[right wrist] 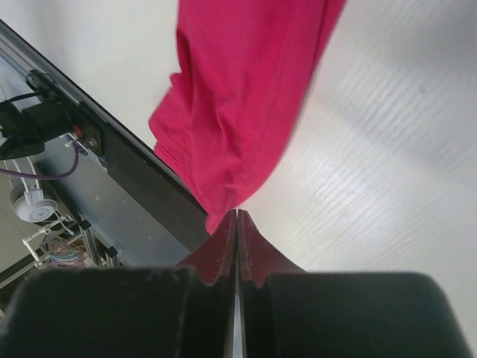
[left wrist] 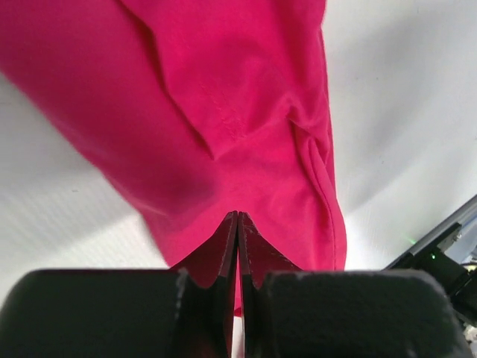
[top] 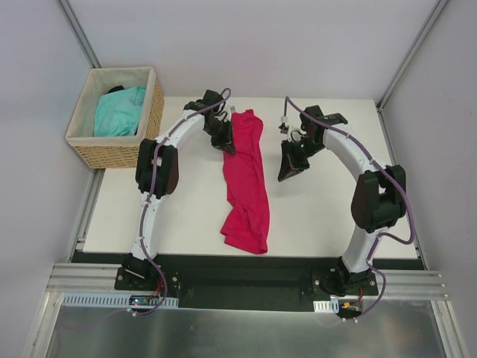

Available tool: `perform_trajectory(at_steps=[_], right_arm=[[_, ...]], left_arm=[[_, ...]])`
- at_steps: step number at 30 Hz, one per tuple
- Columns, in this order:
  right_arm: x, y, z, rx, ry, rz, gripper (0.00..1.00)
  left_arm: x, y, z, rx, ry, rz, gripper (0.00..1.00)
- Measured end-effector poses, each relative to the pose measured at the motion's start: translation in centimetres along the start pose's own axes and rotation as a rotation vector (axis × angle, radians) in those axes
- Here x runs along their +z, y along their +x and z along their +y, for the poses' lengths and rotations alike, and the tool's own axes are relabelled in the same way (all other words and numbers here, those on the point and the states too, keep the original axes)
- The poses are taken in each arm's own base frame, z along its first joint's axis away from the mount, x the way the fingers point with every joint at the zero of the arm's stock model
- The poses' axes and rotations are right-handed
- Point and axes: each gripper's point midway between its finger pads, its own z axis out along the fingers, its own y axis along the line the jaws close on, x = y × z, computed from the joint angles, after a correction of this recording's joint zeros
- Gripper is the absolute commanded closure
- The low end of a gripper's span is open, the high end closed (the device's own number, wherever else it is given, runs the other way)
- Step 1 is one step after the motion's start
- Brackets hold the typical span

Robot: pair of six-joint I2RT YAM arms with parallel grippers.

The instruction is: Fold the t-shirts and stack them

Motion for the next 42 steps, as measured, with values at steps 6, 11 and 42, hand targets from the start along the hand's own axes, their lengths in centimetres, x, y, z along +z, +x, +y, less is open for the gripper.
perform_trajectory(at_steps=[6,11,42], right_arm=[[0.1,-4.2,2.2,-0.059,-0.058,-0.054,0.99],[1.1,-5.5,3.1,-0.064,-0.104,-0.047,0.93],[-2.7,-1.1,4.3,-0.034,-0.024,-0.062,0.64]], left_arm=[[0.6,1.1,-1.7,0.012,0.044,0.036,0.9],[0.8,1.6,-2.1,0.014,0.041,0.044,1.0],[7.0,-7.5,1.8,-0.031,-0.045,-0.176,1.0]])
